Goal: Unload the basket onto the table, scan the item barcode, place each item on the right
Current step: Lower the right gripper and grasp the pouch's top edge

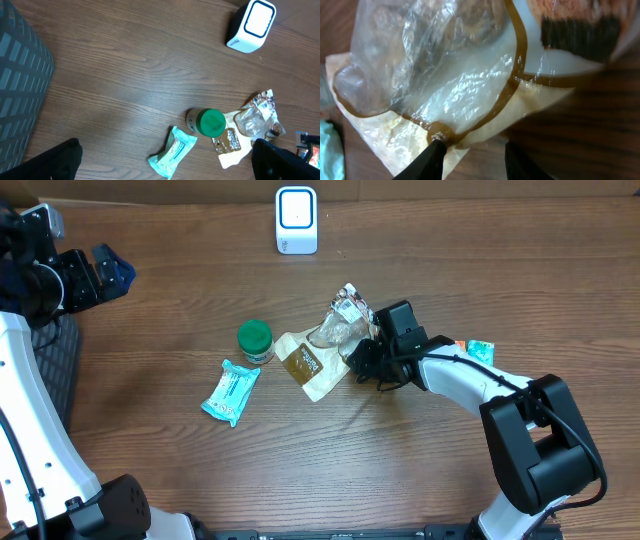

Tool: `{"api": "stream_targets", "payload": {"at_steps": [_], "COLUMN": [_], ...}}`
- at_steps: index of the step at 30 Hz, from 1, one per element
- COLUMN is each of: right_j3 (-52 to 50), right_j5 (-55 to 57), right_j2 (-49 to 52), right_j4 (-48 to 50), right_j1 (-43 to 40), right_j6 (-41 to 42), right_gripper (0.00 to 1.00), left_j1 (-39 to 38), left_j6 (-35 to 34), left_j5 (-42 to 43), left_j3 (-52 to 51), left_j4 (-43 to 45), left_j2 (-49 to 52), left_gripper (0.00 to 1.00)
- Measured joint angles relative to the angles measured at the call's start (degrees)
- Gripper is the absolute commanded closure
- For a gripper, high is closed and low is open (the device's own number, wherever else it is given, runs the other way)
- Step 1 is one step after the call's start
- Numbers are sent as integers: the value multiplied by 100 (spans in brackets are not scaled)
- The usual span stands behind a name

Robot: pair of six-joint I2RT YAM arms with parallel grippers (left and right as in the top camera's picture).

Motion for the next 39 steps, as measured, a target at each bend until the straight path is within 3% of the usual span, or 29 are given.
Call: {"api": "stream_targets", "payload": {"at_steps": [5, 17, 28, 37, 39], "right_j3": [-76, -138, -129, 599, 802], "right_j5": [127, 278, -118, -1248, -1344], "right_j2": [0, 0, 0, 0, -2], "right_j4": [313, 1257, 807, -1108, -1290], "right_j1": [0, -2, -81, -702, -769], "right_j6": [90, 149, -293, -1403, -1508], "right_gripper": [65, 96, 96, 96, 88], "left_j1": [0, 0, 0, 0, 0], "left_j6": [0, 0, 0, 0, 0], "left_j5": [0, 0, 0, 0, 0], "left_j3": [0, -2, -2, 0, -2], "left_j4": [0, 0, 0, 0, 0], "left_j2": [0, 0, 0, 0, 0], "left_gripper": [0, 0, 0, 0, 0]}}
